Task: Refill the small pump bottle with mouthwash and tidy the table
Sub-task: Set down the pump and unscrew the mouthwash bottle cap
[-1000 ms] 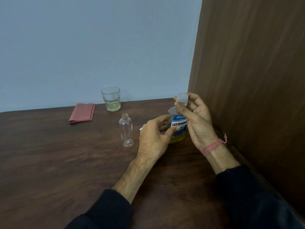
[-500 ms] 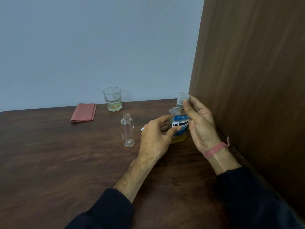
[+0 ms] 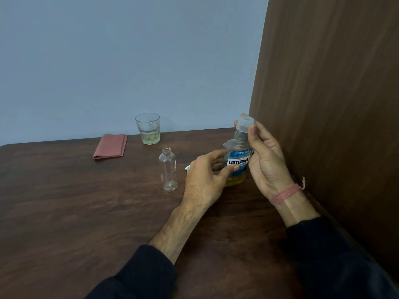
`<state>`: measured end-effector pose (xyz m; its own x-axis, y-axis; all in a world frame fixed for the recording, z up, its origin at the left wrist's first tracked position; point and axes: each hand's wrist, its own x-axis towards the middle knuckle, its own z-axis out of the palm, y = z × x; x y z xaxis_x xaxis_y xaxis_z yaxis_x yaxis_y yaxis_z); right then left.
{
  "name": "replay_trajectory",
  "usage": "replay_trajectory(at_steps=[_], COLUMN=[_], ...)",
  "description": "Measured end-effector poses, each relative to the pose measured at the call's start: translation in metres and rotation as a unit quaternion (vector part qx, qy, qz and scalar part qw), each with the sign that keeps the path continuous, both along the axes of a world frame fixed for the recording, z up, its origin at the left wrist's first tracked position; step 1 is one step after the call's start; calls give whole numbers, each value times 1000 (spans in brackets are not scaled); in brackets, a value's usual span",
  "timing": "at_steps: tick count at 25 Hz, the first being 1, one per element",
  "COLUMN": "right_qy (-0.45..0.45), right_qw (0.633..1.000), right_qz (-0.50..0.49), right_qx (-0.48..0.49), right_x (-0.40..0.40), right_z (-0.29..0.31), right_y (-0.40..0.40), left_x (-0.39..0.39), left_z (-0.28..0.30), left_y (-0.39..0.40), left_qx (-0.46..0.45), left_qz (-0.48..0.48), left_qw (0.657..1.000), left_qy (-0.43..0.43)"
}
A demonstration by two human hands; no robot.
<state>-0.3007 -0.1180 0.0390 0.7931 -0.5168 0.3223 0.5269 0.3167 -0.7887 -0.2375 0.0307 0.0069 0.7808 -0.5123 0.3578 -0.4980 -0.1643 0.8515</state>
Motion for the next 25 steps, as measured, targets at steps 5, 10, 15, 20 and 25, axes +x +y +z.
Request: replay_trajectory(at_steps=[5, 10, 15, 20, 25], right_qy=[-28, -46, -2, 111, 225], right_qw=[999, 994, 990, 976, 919], right_qz=[-22, -15, -75, -168, -203], right_qx=[-16, 94, 117, -78, -253], right_x=[-2, -5, -6, -2, -1], right_z=[5, 1, -6, -19, -28], right_y=[-8, -26, -46, -51, -55], left_x=[1, 5, 7, 9, 12], left_z=[2, 3, 1, -5, -7], left_y=[1, 3, 1, 1, -1], left_qx=[18, 33, 47, 48, 62], left_qz=[2, -16, 3, 20, 31], left_qw=[1000, 998, 998, 999, 998], left_qy=[15, 43, 46, 16, -2])
